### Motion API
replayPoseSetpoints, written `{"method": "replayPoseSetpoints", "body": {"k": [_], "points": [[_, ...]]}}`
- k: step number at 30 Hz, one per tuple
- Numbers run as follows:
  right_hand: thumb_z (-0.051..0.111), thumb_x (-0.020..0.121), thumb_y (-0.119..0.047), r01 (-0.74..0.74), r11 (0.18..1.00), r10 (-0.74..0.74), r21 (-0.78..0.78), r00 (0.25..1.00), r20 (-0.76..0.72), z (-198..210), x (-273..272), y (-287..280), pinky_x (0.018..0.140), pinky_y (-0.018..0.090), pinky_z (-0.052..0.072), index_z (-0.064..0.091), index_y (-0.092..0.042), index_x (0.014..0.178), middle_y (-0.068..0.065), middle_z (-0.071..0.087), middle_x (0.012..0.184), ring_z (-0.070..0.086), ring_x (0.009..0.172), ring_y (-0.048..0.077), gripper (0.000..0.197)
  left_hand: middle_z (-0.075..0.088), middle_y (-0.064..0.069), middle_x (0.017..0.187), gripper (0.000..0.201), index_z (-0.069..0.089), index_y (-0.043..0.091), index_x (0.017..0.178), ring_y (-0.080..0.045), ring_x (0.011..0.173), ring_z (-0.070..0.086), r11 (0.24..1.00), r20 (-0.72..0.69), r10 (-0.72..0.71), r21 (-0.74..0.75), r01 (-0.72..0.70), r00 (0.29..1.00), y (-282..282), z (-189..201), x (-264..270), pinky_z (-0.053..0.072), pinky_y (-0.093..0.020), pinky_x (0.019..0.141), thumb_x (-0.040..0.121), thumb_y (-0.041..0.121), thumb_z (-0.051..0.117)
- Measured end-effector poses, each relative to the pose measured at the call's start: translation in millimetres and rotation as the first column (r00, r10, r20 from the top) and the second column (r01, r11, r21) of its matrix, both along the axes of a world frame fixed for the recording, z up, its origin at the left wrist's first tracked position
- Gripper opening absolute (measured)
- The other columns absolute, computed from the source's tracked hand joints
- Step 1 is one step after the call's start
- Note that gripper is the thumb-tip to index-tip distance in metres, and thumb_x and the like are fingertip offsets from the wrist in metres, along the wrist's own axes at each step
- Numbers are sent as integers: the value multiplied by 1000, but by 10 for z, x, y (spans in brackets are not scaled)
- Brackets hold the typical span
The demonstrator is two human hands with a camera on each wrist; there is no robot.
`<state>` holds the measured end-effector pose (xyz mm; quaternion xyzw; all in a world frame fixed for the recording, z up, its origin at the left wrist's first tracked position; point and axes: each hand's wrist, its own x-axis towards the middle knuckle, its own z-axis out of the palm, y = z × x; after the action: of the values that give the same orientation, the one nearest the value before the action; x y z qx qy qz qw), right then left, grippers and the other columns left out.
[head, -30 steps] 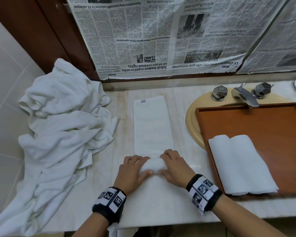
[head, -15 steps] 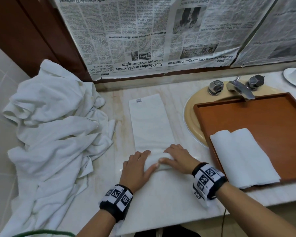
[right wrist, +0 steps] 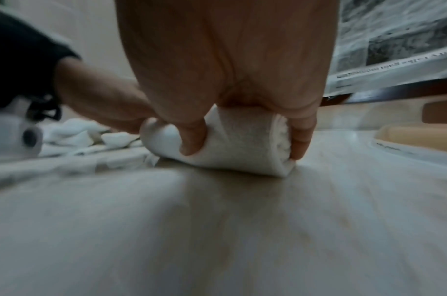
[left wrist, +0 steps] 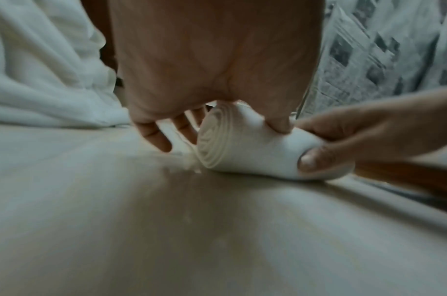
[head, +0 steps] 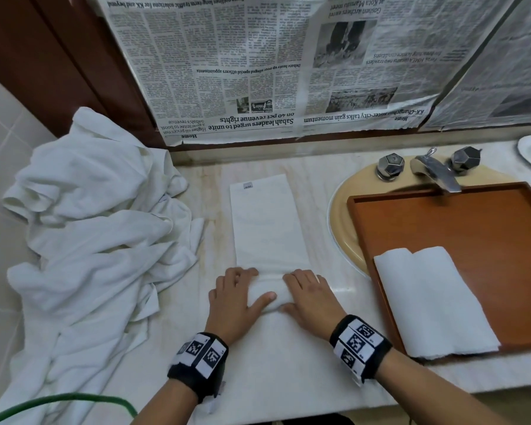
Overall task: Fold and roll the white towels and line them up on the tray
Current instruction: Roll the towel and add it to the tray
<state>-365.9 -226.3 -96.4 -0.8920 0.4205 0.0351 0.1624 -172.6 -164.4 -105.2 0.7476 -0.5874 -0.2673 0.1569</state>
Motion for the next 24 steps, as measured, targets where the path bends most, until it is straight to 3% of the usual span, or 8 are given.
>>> {"method": "replayPoseSetpoints", "body": {"k": [3,4,8,12,15,18,20,24], "points": [[31,86,-64,-11,990,16,138,999,-39,129,16,-158,96,38,36,47,-15,131,2,48,127,44,118,24,68,41,17,130,63,47,41,132,-10,119,39,978,37,-111,-174,116,993,63,-56,23,38,-36,91,82,79,47],[30,87,-64,-9,986,15,165,999,-32,157,20,-208,97,38,35,46,-15,132,2,47,128,42,120,23,69,45,17,130,62,49,39,132,-10,120,41,968,76,-140,-201,152,987,84,-85,27,39,-35,89,83,78,47],[56,93,-49,28,961,-34,276,999,17,160,31,-295,101,42,35,44,-18,138,3,47,130,42,122,24,56,53,18,125,66,54,36,128,-11,118,44,982,102,-101,-150,116,990,38,-125,13,36,-33,87,84,80,35],[78,68,-36,-12,1000,12,-17,1000,4,106,4,-146,90,44,49,54,-11,130,7,57,118,58,107,29,72,46,21,118,77,51,40,130,-10,117,38,998,-49,-60,31,62,997,-128,-22,60,33,-35,92,72,87,31],[79,55,-30,-4,995,2,-98,1000,-19,23,42,-84,86,45,51,54,-8,129,7,58,112,58,100,29,81,47,19,122,80,51,39,132,-15,121,39,996,-116,-19,79,29,993,-185,6,70,36,-41,100,71,86,31],[78,50,-29,32,996,-37,-86,998,-57,16,104,-166,77,42,49,60,-10,118,4,58,101,58,90,27,73,39,13,139,77,42,38,142,-15,124,37,999,-8,-37,0,37,999,-118,-9,25,36,-39,97,79,82,33],[75,57,-32,45,999,-47,-31,996,-81,78,150,-216,74,41,47,62,-11,111,4,59,100,59,90,28,60,36,13,142,66,42,38,142,-14,124,35,990,105,-68,-118,80,992,-41,-42,-15,36,-37,93,86,73,45],[58,84,-37,4,996,6,89,994,-111,195,177,-314,87,41,37,46,-15,132,4,49,124,45,116,27,55,40,13,136,58,45,37,140,-17,123,37,983,155,-86,-145,109,984,-1,-111,-28,38,-38,92,90,68,44]]}}
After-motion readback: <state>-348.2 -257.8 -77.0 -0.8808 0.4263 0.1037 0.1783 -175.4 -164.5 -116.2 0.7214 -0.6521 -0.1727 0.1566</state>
